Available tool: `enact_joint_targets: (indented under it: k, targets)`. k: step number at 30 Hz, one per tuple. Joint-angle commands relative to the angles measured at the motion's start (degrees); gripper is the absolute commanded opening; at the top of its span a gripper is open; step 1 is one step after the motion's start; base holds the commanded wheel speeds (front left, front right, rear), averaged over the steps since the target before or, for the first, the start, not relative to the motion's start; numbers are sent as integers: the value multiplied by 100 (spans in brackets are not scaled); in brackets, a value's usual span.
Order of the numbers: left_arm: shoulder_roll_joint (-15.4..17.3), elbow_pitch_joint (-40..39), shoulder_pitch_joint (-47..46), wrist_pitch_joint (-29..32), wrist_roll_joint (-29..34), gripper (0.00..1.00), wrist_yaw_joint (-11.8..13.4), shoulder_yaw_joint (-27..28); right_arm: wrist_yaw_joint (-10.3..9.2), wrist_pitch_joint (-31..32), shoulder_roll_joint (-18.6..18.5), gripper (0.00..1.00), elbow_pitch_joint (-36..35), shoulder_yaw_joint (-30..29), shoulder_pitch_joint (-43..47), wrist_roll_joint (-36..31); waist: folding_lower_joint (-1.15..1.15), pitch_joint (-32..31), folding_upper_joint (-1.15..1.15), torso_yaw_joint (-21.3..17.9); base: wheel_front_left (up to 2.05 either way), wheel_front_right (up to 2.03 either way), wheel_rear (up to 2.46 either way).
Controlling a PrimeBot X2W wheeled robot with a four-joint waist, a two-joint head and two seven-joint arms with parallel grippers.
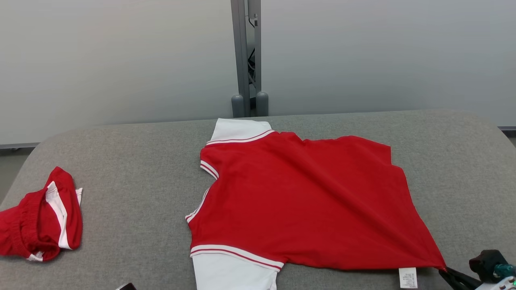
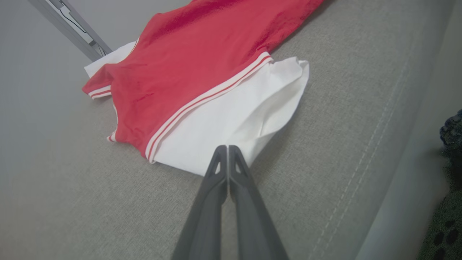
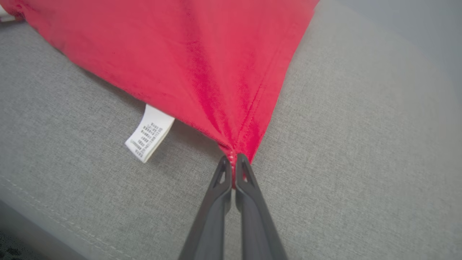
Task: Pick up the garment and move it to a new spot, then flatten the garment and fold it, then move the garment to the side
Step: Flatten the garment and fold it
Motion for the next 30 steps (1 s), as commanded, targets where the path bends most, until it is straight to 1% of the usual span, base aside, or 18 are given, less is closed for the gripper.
enact_joint_targets:
  k: [1, 4, 8, 14, 17, 24, 27, 30]
  targets:
    - [52, 35, 0, -4, -56, 0, -2, 32, -4, -7, -76, 0, -70, 187, -71, 80, 0, -21, 0, -10, 0, 0, 0]
    - [77, -38, 80, -4, -147, 0, -3, -97, -4, -7, -165, 0, -198, 482, -163, 199, 0, -39, 0, -47, 0, 0, 0]
    - [311, -228, 109, -3, -425, 0, -3, -632, -4, -7, -223, 0, -322, 786, -288, 326, 0, -45, 0, -100, 0, 0, 0]
    - [705, -488, -35, -4, -831, 0, -4, -1362, -4, -7, -320, 0, -444, 972, -374, 448, 0, -39, 0, -135, 0, 0, 0]
    - [823, -563, -128, -4, -965, 0, -3, -1549, -4, -7, -353, 0, -496, 1011, -380, 480, 0, -37, 0, -130, 0, 0, 0]
    - [902, -692, -223, -4, -1011, 0, -3, -1713, -4, -7, -463, 0, -619, 1038, -457, 434, 0, -28, 0, -116, 0, 0, 0]
    - [905, -720, -266, -4, -983, 0, -3, -1611, -4, -7, -499, 0, -666, 983, -531, 347, 0, -24, 0, -108, 0, 0, 0]
    - [895, -809, -344, -4, -886, 0, -3, -1281, -4, -7, -547, 0, -666, 883, -569, 258, 0, -8, 0, -90, 0, 0, 0]
